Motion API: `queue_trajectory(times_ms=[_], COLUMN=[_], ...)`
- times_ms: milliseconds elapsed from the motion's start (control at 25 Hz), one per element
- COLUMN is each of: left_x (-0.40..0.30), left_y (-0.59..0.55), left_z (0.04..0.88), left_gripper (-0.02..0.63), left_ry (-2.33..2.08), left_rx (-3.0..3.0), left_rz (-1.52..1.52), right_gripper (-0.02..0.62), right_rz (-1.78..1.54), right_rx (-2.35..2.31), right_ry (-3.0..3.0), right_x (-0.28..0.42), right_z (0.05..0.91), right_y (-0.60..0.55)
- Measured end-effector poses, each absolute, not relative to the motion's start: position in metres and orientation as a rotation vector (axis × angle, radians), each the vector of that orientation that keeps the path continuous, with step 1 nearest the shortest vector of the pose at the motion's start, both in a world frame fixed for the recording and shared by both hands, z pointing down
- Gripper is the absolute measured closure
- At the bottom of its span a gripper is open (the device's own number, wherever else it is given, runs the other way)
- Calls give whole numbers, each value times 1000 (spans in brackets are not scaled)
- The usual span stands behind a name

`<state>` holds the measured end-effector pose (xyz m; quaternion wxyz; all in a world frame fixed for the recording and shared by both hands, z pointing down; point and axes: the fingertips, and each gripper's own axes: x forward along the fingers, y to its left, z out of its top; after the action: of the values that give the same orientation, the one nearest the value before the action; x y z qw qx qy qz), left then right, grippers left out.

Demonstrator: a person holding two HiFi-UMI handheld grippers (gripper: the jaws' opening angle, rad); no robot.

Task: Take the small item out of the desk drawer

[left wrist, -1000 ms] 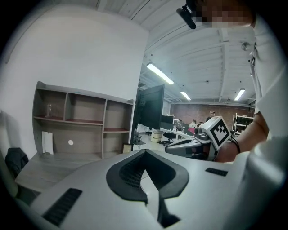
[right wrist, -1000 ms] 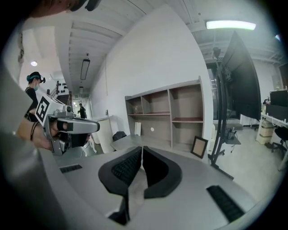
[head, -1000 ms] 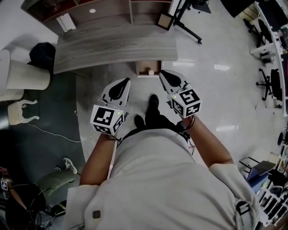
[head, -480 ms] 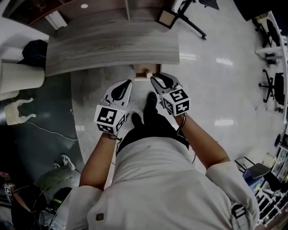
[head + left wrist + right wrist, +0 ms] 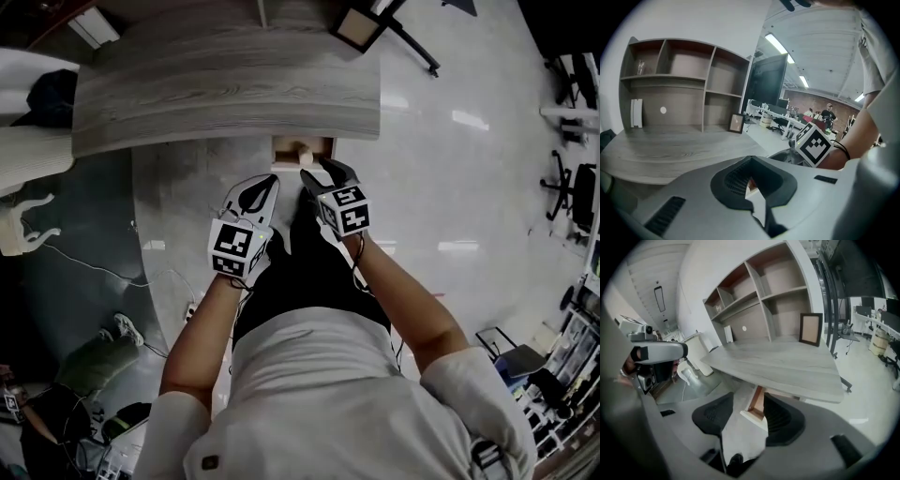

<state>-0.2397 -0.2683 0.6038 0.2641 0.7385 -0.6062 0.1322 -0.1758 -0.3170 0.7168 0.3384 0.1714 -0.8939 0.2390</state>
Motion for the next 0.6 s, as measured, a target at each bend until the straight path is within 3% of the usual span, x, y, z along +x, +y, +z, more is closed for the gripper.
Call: queue_trajectory(times_ms=[600], left_x=[-234], left_y=[-293], left_z=[721], left_gripper=[591], left_ry=[-1537], left_rx=[1873], left_rz=[405], right_gripper=[374], right_rz=[681], right_rx=[392], right_ry=[-2117], right_x=[-174], right_z=[849], right_y=[-324])
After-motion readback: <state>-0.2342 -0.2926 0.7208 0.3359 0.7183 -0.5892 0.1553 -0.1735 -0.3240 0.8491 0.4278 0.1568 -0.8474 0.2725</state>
